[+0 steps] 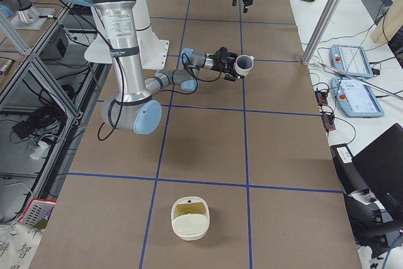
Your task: Left arm hands cup to right arm to dump lemon
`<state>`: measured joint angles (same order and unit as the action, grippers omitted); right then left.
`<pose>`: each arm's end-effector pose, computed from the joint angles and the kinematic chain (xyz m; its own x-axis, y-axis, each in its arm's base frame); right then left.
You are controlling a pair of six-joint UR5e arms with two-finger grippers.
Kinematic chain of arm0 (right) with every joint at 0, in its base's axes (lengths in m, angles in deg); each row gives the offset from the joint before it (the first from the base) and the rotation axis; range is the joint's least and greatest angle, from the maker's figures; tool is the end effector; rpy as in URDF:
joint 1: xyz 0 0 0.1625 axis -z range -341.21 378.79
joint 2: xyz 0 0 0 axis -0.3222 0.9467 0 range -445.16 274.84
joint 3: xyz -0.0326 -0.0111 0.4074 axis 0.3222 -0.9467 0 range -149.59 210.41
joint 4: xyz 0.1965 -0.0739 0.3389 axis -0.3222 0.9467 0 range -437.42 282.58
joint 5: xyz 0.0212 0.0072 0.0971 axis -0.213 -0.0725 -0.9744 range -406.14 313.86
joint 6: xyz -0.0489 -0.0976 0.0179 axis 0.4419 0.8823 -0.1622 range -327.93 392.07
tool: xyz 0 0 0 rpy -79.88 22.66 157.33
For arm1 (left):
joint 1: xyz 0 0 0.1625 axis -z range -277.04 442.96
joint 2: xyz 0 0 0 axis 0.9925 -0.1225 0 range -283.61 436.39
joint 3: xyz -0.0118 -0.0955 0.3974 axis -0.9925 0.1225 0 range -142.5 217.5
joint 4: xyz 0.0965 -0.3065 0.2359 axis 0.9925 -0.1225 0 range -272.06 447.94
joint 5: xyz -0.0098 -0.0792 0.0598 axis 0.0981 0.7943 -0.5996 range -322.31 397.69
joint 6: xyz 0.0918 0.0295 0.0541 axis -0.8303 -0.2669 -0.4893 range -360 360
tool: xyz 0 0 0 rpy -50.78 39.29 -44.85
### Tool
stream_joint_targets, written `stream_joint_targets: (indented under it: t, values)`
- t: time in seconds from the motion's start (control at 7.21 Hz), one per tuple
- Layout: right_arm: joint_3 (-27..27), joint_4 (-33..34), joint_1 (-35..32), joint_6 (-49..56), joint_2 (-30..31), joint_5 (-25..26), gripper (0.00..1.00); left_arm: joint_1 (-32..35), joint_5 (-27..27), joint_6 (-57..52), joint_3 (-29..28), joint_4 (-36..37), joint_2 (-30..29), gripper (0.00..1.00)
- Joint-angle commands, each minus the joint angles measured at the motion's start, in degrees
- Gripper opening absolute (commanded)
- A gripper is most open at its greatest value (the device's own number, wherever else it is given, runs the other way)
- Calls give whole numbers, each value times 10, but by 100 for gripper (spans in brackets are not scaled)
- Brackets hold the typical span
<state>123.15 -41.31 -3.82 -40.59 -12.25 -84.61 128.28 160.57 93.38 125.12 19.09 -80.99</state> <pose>-0.4393 -0.4212 0.3496 0.5253 0.0180 0.8507 -0.8134 0.3045 0.4957 0.4207 -0.5296 -0.0229 0.4867 -0.5623 -0.6685 0.3620 0.8263 -0.4315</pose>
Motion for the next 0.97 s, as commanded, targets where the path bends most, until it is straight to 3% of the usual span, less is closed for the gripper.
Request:
stream_joint_targets:
  t: [0.0, 0.14, 0.42, 0.69, 0.83]
  values:
    - [-5, 95, 29, 88, -60, 27, 16, -36, -32, 0, -11, 0, -10, 100]
    - [-6, 167, 39, 90, -94, 53, 16, -41, -27, 2, -10, 1, -11, 100]
    - [-6, 217, 59, 110, -126, 76, 16, -48, -31, 0, -10, 0, -9, 98]
    - [-7, 217, 84, 113, -132, 106, 18, -56, -30, -1, -14, -1, -8, 86]
    - [-6, 215, 93, 106, -145, 112, 20, -58, -26, 0, -14, -1, -7, 75]
